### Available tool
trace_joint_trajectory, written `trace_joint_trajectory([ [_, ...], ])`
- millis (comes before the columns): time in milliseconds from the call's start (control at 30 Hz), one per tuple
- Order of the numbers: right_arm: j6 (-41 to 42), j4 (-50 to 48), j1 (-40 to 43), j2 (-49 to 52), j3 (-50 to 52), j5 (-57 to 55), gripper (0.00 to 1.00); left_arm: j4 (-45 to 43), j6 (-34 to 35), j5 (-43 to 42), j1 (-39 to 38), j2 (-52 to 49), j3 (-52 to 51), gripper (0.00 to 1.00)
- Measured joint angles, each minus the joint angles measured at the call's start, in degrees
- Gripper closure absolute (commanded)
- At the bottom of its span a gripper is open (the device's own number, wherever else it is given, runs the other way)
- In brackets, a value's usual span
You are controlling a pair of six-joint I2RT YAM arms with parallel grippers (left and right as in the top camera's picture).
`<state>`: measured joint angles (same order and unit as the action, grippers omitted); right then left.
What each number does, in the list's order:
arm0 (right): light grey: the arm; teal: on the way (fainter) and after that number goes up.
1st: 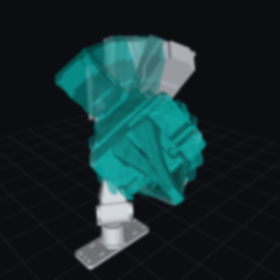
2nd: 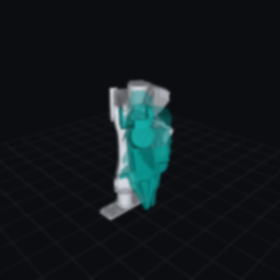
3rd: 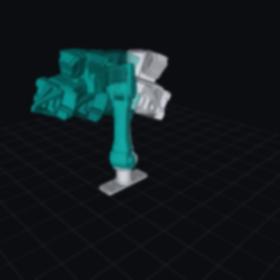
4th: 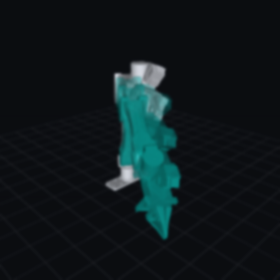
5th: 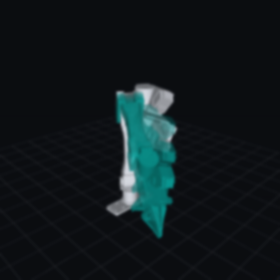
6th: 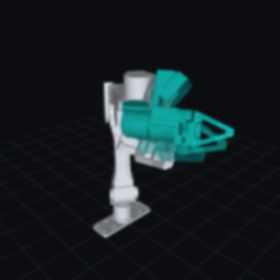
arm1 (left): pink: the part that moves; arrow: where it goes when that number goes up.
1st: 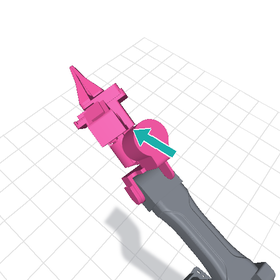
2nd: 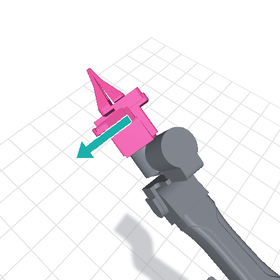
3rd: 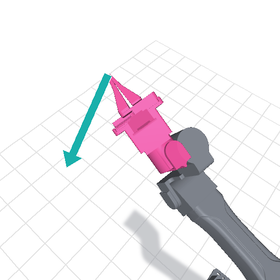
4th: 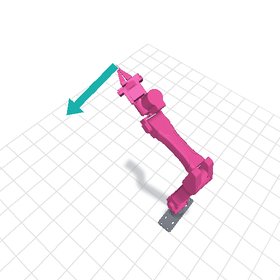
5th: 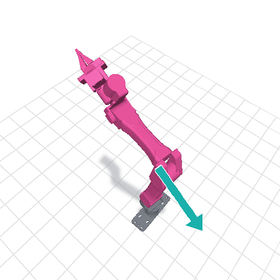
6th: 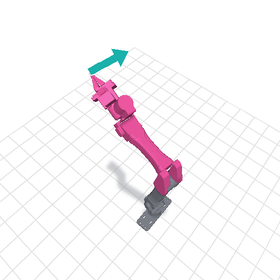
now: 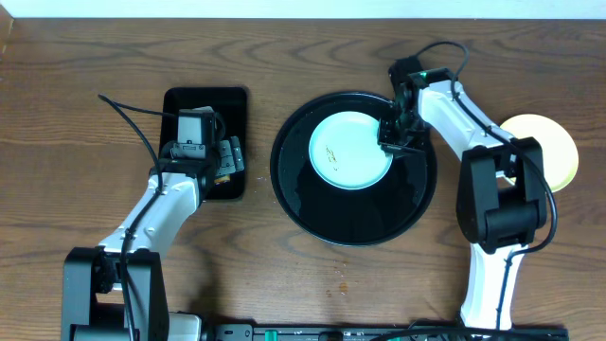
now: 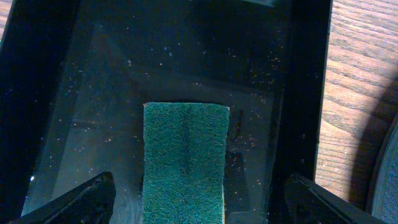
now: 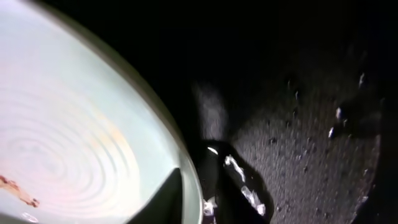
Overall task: Clean dirty plates on tray and stack at the side
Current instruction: 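Grip the pale green plate's rim and drag it to the tray center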
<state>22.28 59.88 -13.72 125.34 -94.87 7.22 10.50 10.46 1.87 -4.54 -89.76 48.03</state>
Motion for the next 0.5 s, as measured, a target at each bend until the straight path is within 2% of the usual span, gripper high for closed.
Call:
trace_joint_trajectory([
  [100,-4.57,-1.51,0.0,-1.42,0.09,-0.2,0.61,0.0,0.0,0.0,0.0,0.02,0.0,0.13],
  [133,-6.64,-2.16,0.0,-1.99,0.11,-0.22,0.59,0.0,0.0,0.0,0.0,0.02,0.0,0.13],
  [300,-12.85,-4.83,0.0,-3.58,0.11,-0.24,0.63,0.0,0.0,0.0,0.0,0.02,0.0,0.13],
  [367,-14.29,-6.73,0.0,-3.58,0.55,-0.28,0.69,0.0,0.0,0.0,0.0,0.0,0.0,0.13],
  [500,-15.61,-10.86,0.0,-3.58,3.17,-0.31,0.73,0.0,0.0,0.0,0.0,0.02,0.0,0.13],
])
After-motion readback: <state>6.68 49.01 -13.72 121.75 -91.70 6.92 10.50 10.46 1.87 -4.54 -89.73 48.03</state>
